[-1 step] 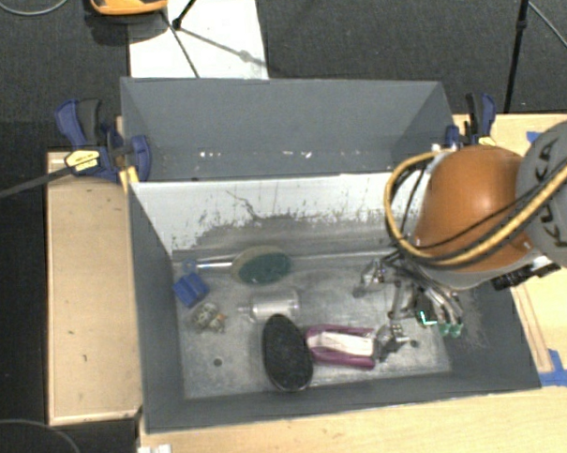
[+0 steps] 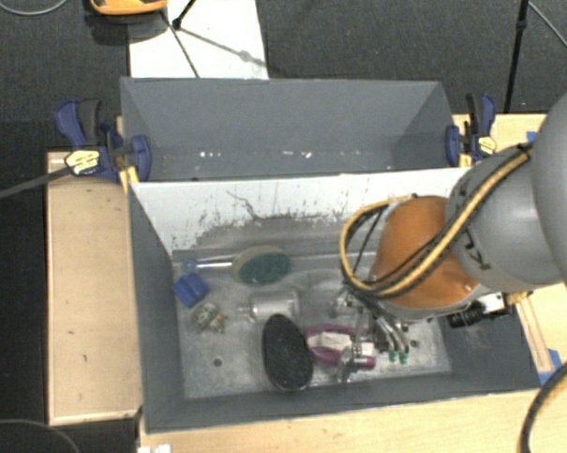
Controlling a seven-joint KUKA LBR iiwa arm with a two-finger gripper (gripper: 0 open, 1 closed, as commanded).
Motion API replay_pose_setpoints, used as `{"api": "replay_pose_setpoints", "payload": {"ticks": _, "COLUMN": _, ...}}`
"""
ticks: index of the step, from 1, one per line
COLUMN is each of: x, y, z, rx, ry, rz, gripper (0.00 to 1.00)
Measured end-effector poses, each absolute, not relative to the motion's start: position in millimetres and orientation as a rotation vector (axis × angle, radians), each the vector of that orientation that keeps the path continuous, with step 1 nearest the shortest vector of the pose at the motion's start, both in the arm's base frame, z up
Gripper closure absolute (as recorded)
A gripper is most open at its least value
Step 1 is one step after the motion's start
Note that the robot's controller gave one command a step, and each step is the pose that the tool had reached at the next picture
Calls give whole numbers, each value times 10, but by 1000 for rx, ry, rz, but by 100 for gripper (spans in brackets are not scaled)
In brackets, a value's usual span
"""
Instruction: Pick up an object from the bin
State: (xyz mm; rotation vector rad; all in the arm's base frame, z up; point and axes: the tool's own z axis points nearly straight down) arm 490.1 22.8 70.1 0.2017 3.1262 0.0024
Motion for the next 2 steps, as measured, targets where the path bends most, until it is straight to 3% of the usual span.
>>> {"api": "replay_pose_setpoints", "payload": {"ticks": 1, "x": 4919, "y": 223, "z": 741, "rx": 202, "ry": 3121, "rz": 2, "gripper": 100}}
{"api": "replay_pose_setpoints", "payload": {"ticks": 2, "x": 4825, "y": 397, "z": 2001, "rx": -89, "ry": 3133, "rz": 1, "gripper": 100}}
